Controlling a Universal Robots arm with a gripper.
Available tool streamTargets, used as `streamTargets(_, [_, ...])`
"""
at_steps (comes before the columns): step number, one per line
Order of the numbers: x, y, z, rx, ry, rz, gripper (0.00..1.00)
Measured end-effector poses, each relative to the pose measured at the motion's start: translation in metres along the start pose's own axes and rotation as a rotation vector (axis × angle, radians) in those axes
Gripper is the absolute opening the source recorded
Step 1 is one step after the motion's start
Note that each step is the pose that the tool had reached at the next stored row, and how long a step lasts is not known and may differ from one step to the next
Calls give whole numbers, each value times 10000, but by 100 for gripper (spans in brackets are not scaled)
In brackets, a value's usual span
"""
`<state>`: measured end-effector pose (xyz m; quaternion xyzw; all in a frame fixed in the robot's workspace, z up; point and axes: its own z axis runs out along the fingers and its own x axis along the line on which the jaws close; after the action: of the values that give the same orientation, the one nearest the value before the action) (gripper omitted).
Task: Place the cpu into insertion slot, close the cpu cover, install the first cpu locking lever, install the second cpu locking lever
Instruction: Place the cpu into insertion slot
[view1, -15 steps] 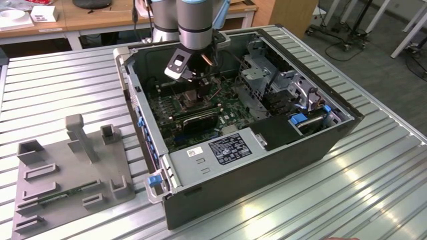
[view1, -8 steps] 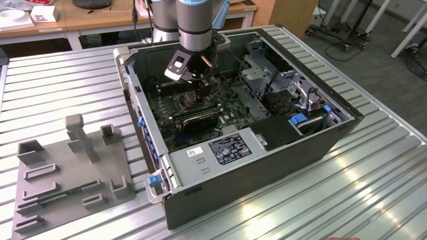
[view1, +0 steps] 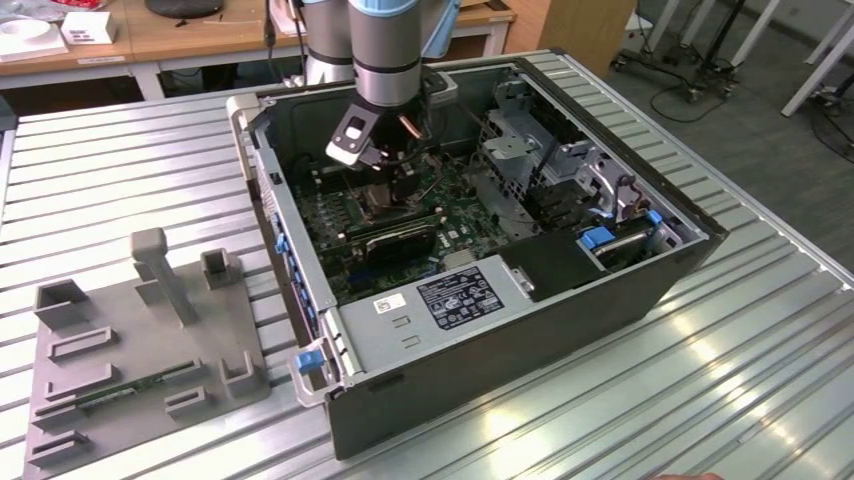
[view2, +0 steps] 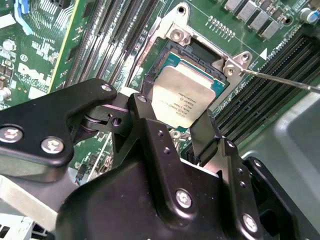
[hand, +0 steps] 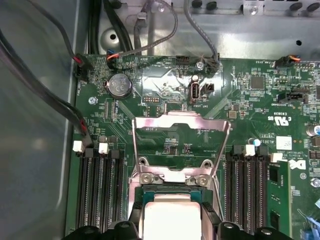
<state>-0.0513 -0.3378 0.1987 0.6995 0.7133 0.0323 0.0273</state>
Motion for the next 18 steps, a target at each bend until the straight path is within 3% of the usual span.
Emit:
streamTargets(9, [-1, -9, 65, 4, -55, -4, 54])
streamTargets(18, [-1, -9, 71, 2, -64, -5, 54])
